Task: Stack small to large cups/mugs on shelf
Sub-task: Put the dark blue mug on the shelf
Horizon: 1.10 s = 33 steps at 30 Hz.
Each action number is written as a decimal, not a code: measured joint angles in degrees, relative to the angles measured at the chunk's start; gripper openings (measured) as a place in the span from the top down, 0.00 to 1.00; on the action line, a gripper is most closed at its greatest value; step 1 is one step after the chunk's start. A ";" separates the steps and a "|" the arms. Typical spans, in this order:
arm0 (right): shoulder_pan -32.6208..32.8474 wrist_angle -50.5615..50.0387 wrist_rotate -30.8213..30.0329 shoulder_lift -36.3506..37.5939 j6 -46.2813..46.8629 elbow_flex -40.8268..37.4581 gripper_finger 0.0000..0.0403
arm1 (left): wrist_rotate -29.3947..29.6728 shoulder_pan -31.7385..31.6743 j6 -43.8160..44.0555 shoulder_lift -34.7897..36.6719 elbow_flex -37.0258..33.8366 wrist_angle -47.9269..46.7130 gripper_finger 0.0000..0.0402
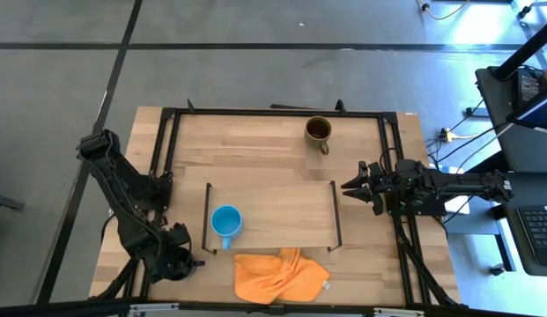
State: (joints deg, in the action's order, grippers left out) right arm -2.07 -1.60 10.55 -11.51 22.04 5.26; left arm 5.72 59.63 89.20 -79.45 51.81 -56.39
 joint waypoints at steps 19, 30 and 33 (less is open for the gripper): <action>-0.01 -0.01 -0.01 0.01 0.00 0.00 0.69 | -3.63 -2.25 -2.41 14.14 -0.11 -14.91 0.97; -0.01 -0.01 0.01 0.02 0.00 0.00 0.69 | -1.63 -2.26 6.83 29.00 0.00 -29.21 0.97; 0.01 0.02 0.02 0.01 0.00 0.00 0.69 | 0.44 -2.26 10.34 31.74 0.00 -33.31 0.97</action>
State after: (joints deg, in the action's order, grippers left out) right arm -2.07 -1.58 10.57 -11.49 22.04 5.26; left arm 6.17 57.36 99.53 -47.71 51.81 -89.70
